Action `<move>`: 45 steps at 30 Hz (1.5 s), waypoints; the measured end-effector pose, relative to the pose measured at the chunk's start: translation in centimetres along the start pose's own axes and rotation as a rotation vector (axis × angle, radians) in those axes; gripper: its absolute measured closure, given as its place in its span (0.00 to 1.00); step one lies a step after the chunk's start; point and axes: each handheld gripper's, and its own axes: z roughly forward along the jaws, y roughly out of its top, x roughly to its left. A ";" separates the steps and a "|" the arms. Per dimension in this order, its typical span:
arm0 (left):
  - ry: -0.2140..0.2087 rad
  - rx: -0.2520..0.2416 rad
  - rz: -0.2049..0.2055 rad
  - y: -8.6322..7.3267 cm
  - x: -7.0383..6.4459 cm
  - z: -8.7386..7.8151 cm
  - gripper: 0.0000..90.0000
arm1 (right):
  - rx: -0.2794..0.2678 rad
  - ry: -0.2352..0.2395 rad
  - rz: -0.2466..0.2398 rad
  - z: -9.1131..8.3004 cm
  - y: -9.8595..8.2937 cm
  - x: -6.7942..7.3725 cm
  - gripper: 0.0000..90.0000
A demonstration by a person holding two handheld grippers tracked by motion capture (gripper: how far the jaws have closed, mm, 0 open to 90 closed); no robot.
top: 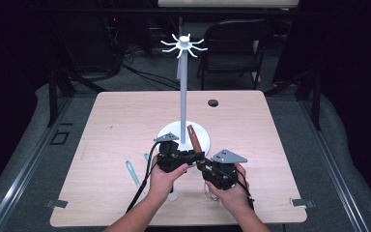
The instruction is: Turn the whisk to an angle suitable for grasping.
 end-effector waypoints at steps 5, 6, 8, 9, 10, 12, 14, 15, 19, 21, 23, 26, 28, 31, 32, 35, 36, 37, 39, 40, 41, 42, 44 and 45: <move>0.003 0.001 0.003 -0.2 -0.1 0.1 0.78 | -0.004 -0.004 0.004 0.0 0.0 0.0 0.80; 0.003 0.001 0.003 -0.2 -0.1 0.1 0.78 | -0.004 -0.004 0.004 0.0 0.0 0.0 0.80; 0.001 -0.001 0.001 -0.3 -0.2 0.1 0.79 | -0.009 -0.004 0.005 0.0 0.0 0.0 0.80; 0.002 -0.001 0.004 -0.3 -0.2 0.2 0.79 | -0.010 -0.006 0.004 -0.1 0.0 0.0 0.80; 0.002 -0.001 0.004 -0.3 -0.2 0.2 0.79 | -0.010 -0.006 0.004 -0.1 0.0 0.0 0.80; 0.002 -0.002 0.004 -0.3 -0.2 0.2 0.80 | -0.013 -0.005 0.008 -0.1 0.0 0.0 0.79; -0.002 -0.004 -0.003 -0.3 -0.2 0.2 0.80 | -0.016 -0.005 0.007 -0.1 0.0 0.0 0.79; -0.006 -0.003 -0.003 -0.2 -0.2 0.2 0.80 | -0.017 -0.004 0.009 -0.1 0.0 0.0 0.79; -0.012 0.003 -0.005 -0.1 -0.1 0.2 0.81 | -0.025 0.002 0.009 -0.2 0.0 -0.1 0.76; -0.015 0.005 -0.007 -0.1 0.0 0.2 0.81 | -0.027 0.013 0.015 -0.3 0.1 -0.2 0.72; -0.019 0.004 -0.009 -0.1 0.0 0.1 0.81 | -0.025 0.020 0.015 -0.3 0.1 -0.2 0.70; -0.024 0.007 -0.008 0.1 -0.1 0.1 0.81 | -0.020 0.020 0.014 -0.3 0.1 -0.2 0.65; -0.026 0.008 -0.006 0.1 -0.2 0.1 0.81 | -0.019 0.025 0.012 -0.2 0.1 -0.2 0.64; -0.024 0.011 0.008 0.4 -0.3 -0.1 0.81 | -0.010 0.035 0.021 -0.2 0.2 -0.3 0.61; -0.022 0.011 0.013 0.5 -0.3 -0.1 0.81 | -0.008 0.039 0.024 -0.2 0.2 -0.3 0.60; -0.018 0.012 0.021 0.7 -0.4 -0.2 0.81 | -0.005 0.042 0.029 -0.2 0.3 -0.3 0.57; -0.015 0.009 0.026 0.8 -0.5 -0.3 0.81 | -0.003 0.040 0.028 -0.2 0.3 -0.4 0.56; -0.016 0.010 0.033 1.1 -0.5 -0.5 0.81 | -0.005 0.040 0.031 -0.2 0.3 -0.4 0.56; -0.013 0.007 0.042 1.2 -0.5 -0.6 0.81 | -0.009 0.041 0.033 -0.3 0.3 -0.4 0.55; -0.009 0.008 0.051 1.4 -0.5 -0.7 0.81 | -0.009 0.043 0.031 -0.4 0.3 -0.5 0.54; -0.004 0.010 0.062 1.6 -0.6 -0.8 0.81 | -0.014 0.044 0.028 -0.4 0.4 -0.5 0.52; 0.001 0.014 0.071 1.8 -0.6 -0.9 0.81 | -0.019 0.046 0.024 -0.5 0.5 -0.4 0.50; 0.010 0.020 0.091 2.3 -0.8 -1.2 0.81 | -0.027 0.047 0.021 -0.6 0.5 -0.4 0.48; 0.010 0.020 0.091 2.3 -0.8 -1.2 0.81 | -0.027 0.047 0.021 -0.6 0.5 -0.4 0.48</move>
